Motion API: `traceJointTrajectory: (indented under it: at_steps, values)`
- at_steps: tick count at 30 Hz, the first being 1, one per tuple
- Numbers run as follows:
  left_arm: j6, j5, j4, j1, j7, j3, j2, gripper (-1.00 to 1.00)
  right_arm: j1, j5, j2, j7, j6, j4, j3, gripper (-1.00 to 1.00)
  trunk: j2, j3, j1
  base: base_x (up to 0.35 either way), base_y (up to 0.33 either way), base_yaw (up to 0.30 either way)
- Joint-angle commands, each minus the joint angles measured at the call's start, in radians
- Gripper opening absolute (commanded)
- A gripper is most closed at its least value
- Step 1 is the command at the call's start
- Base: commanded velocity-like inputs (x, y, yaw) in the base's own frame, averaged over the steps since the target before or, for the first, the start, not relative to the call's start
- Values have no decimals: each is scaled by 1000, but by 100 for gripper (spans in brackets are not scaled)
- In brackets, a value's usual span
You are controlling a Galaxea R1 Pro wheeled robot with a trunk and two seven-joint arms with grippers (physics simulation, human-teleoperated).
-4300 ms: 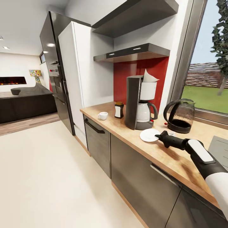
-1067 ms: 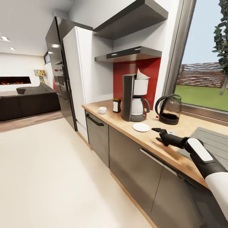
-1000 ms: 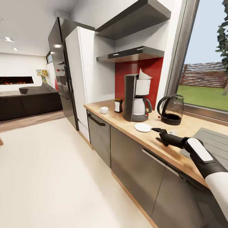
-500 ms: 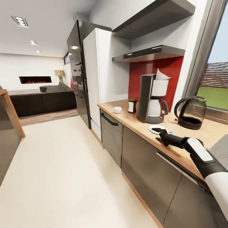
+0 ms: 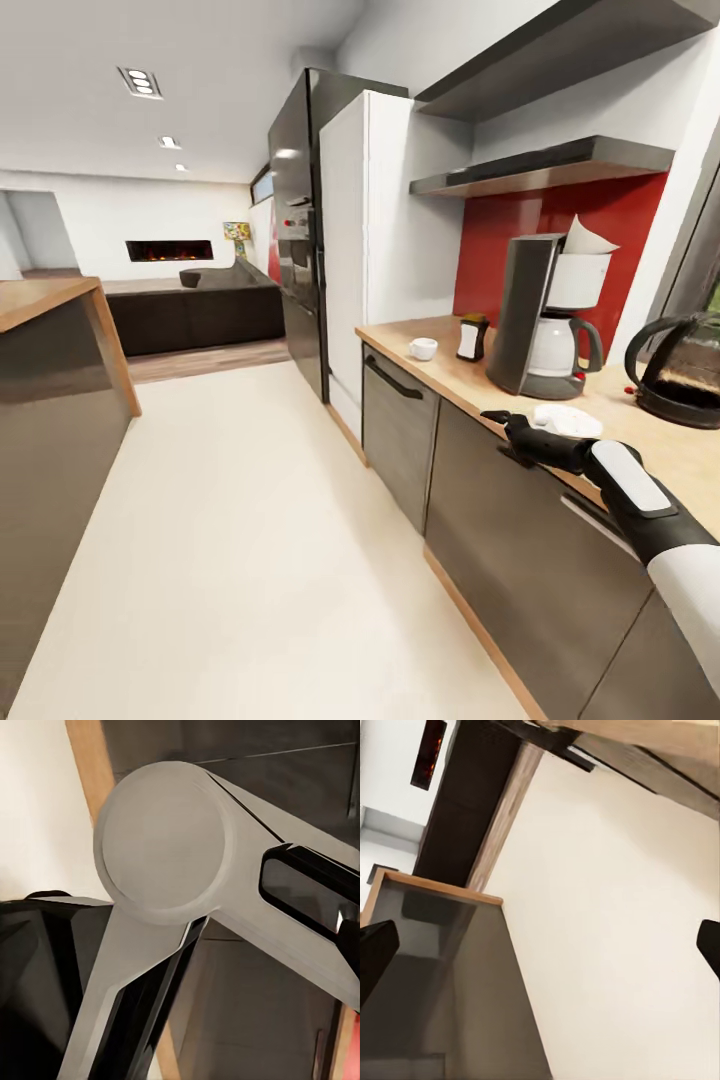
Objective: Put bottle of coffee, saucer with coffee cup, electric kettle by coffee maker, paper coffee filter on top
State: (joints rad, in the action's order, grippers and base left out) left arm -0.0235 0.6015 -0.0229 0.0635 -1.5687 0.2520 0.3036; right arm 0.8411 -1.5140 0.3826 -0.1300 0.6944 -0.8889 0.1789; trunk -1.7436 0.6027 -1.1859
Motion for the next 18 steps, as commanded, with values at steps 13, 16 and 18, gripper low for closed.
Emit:
traceJointTrajectory:
  at_steps: [13, 16, 18]
  values:
    - [-3, 8, 0, 1, -2, 9, 0, 100, 0, -26, 0, -20, 2, 7, 4, 100, 0, 1, 0, 68, 185, 20]
    - [-3, 8, 0, 1, -2, 9, 0, 100, 0, -26, -1, -20, 2, 7, 4, 100, 0, 1, 0, 183, 181, 1]
    - [-3, 8, 0, 1, -2, 9, 0, 100, 0, -26, -1, -20, 2, 6, 5, 100, 0, 1, 0, 237, 193, 0]
